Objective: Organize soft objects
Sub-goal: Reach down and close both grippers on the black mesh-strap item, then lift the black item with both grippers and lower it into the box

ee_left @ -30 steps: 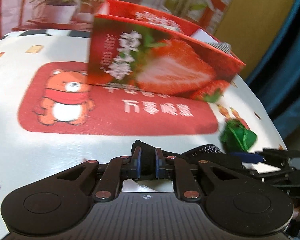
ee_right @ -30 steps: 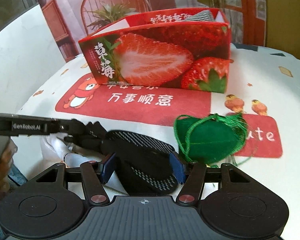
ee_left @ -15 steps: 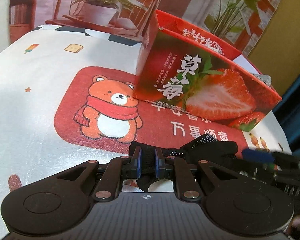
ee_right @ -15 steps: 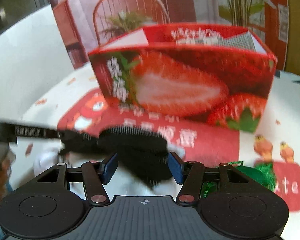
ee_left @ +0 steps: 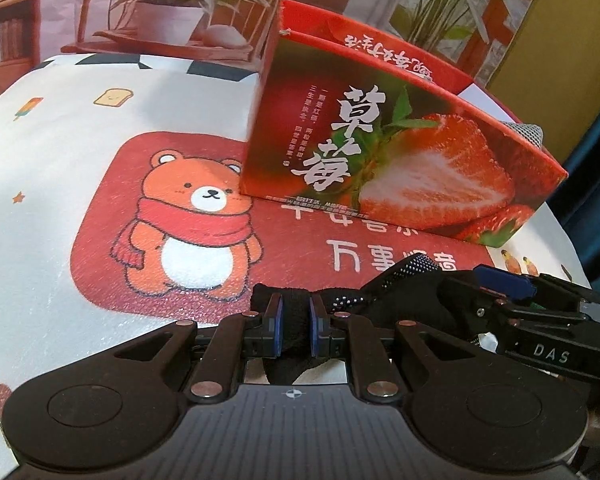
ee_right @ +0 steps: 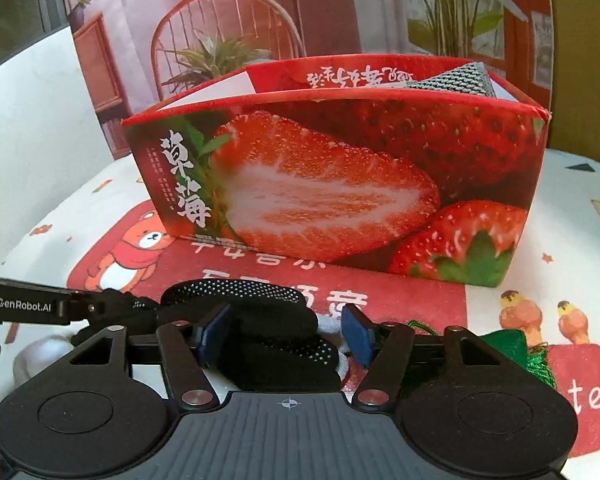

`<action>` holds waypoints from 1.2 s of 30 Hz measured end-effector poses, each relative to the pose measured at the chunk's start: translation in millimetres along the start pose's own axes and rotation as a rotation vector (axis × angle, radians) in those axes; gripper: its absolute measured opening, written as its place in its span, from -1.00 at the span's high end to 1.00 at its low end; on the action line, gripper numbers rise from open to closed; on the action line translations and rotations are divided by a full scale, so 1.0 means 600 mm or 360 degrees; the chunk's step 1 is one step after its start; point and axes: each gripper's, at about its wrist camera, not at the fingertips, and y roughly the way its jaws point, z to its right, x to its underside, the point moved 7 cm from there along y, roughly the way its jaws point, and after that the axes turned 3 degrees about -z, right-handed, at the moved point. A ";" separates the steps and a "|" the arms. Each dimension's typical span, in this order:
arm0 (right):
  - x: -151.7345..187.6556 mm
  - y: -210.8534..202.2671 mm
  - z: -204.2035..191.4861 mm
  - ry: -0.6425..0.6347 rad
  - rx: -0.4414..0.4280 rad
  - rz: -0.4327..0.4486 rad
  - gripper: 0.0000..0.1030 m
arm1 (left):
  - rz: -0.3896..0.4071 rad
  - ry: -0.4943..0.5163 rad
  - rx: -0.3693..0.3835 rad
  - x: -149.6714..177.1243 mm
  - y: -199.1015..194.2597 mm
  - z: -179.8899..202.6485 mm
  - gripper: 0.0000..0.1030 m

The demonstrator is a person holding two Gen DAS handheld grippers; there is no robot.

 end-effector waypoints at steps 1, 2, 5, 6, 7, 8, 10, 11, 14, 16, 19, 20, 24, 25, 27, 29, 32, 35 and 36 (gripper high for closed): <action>0.002 0.001 0.000 -0.0015 0.0020 0.0008 -0.25 | 0.0002 0.0001 0.0004 0.000 0.000 -0.001 0.73; 0.004 0.002 0.001 -0.0024 0.0033 0.0016 -0.26 | 0.0004 -0.0001 0.0009 0.001 0.000 -0.001 0.73; 0.009 0.002 -0.003 -0.0063 0.0042 0.0032 -0.27 | 0.0008 -0.0016 0.0019 0.002 -0.001 -0.004 0.72; 0.011 0.003 -0.005 -0.0080 0.0043 0.0033 -0.27 | 0.0008 -0.0018 0.0022 0.003 -0.001 -0.004 0.72; 0.012 0.003 -0.007 -0.0093 0.0043 0.0035 -0.27 | 0.0009 -0.0017 0.0023 0.003 -0.001 -0.005 0.72; 0.014 0.004 -0.008 -0.0107 0.0042 0.0039 -0.27 | 0.0012 -0.0014 0.0025 0.004 -0.002 -0.005 0.72; 0.018 0.005 -0.010 -0.0138 0.0040 0.0043 -0.29 | 0.0020 -0.0018 0.0032 0.005 -0.002 -0.006 0.71; 0.020 0.005 -0.012 -0.0158 0.0041 0.0044 -0.29 | 0.0024 -0.0024 0.0036 0.006 -0.002 -0.007 0.71; 0.023 0.005 -0.015 -0.0173 0.0039 0.0042 -0.29 | 0.0035 -0.0032 0.0048 0.008 -0.003 -0.009 0.71; 0.022 0.006 -0.015 -0.0170 0.0040 0.0043 -0.29 | 0.0040 -0.0031 0.0052 0.008 -0.003 -0.010 0.71; 0.023 0.008 -0.016 -0.0184 0.0044 0.0038 -0.31 | 0.0051 -0.0039 0.0065 0.010 -0.004 -0.013 0.70; 0.024 0.009 -0.016 -0.0190 0.0040 0.0036 -0.33 | 0.0054 -0.0046 0.0071 0.011 -0.004 -0.013 0.70; 0.026 0.009 -0.016 -0.0182 -0.0034 0.0024 -0.08 | 0.0061 -0.0069 0.0087 0.012 -0.004 -0.015 0.70; 0.026 0.009 -0.016 -0.0175 -0.0051 0.0022 -0.01 | 0.0063 -0.0074 0.0089 0.013 -0.005 -0.015 0.70; 0.027 0.010 -0.016 -0.0159 -0.0091 0.0014 0.11 | 0.0067 -0.0085 0.0093 0.013 -0.005 -0.016 0.70; 0.028 0.009 -0.016 -0.0150 -0.0104 0.0015 0.19 | 0.0073 -0.0096 0.0099 0.014 -0.005 -0.017 0.70; 0.030 0.007 -0.014 -0.0132 -0.0128 0.0014 0.31 | 0.0076 -0.0101 0.0101 0.015 -0.007 -0.017 0.70; 0.031 0.006 -0.013 -0.0112 -0.0148 0.0015 0.44 | 0.0076 -0.0099 0.0090 0.016 -0.009 -0.015 0.70; 0.031 0.005 -0.013 -0.0106 -0.0154 0.0015 0.46 | 0.0075 -0.0090 0.0082 0.016 -0.010 -0.014 0.72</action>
